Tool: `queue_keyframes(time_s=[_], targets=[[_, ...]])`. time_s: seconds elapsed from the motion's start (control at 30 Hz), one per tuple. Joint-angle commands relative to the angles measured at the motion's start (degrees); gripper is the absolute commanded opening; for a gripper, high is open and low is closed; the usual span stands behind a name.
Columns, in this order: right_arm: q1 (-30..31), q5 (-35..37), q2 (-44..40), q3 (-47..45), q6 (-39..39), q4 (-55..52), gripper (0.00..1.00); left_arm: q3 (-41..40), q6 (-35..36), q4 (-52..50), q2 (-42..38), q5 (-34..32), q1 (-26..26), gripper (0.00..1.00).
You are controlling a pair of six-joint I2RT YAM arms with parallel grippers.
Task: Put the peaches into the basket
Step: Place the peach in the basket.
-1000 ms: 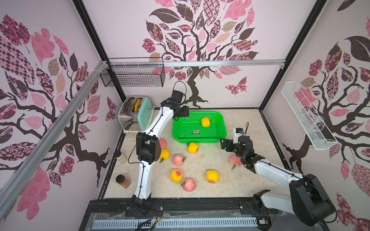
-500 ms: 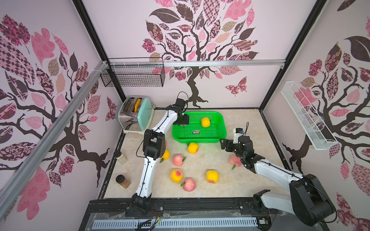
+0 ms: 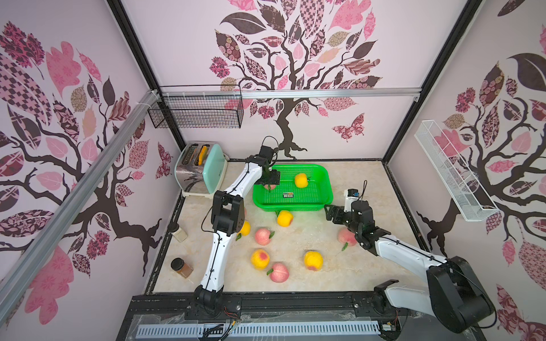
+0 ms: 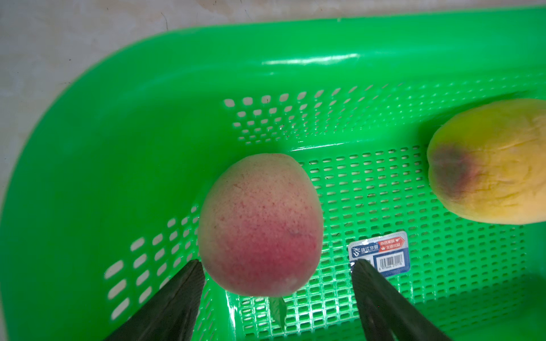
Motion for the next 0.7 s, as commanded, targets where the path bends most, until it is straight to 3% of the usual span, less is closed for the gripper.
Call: queue_keyframes(time_s=[0.0, 0.67], targets=[[0.2, -0.1, 0.4, 1.8, 0.4, 0.5, 0.89, 0.6, 0.6, -0.4, 0.9, 0.7, 0.1, 0.83], [0.2, 0.3, 1.5, 2.2, 0.0, 0.0, 0.89, 1.5, -0.8, -0.2, -1.6, 4.2, 0.0, 0.81]])
